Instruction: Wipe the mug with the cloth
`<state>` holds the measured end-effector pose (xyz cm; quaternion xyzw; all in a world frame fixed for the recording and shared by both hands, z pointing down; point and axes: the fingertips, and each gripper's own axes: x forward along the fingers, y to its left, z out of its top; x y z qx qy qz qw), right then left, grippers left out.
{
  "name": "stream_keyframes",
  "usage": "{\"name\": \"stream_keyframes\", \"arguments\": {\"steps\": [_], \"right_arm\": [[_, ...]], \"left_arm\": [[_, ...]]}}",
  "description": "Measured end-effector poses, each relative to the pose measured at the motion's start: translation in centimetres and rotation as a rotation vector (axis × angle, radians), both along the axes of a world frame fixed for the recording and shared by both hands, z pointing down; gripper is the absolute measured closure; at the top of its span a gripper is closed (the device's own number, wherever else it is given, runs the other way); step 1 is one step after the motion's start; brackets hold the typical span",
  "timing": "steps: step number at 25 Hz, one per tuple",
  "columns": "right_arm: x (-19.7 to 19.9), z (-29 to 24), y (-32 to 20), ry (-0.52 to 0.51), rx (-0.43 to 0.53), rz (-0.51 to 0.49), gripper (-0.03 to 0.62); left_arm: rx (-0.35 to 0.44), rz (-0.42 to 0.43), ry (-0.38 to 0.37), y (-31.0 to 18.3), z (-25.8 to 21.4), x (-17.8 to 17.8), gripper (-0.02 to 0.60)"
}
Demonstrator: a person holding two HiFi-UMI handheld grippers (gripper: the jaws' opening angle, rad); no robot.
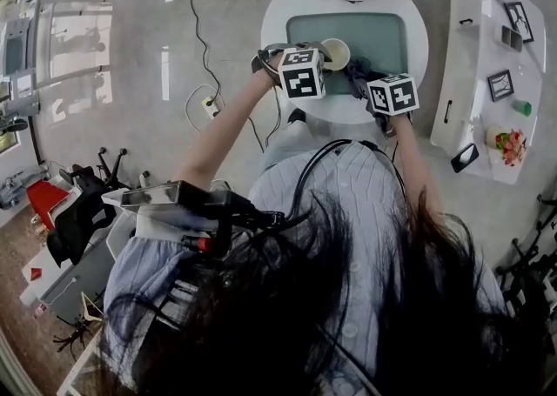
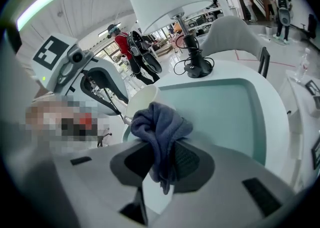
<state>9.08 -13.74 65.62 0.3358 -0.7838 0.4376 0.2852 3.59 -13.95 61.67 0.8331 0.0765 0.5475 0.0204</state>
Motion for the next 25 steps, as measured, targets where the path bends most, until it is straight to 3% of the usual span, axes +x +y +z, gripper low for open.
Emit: {"name": "stream_keyframes", "arguments": {"steps": [3, 8, 15, 19, 25], "right_arm": [[0.1, -0.2, 0.1, -0.005, -0.001, 0.012, 0.499], [-0.1, -0.4, -0.1, -0.018, -0.001, 0.013, 0.499], [-0.2, -0.3, -0.2, -0.013, -0.001, -0.005, 0.499], [-0.2, -0.4, -0.2, -0.007, -0.002, -0.015, 0.499], [-0.7, -0.6, -0.6, -0.035, -0.007, -0.023, 0.499]], "left_arm": [[-0.034, -0.171, 0.039, 0.4, -0.5, 0.7, 0.515], [0.031, -0.407, 0.018, 0.0, 0.6, 1.3, 0.514], [0.008, -0.624, -0.011, -0.1, 1.4, 3.3, 0.514], [0.096, -0.613, -0.068, -0.7, 2.7, 2.4, 0.517], [0.11, -0.423, -0.068, -0.5, 3.1, 2.4, 0.54]]}}
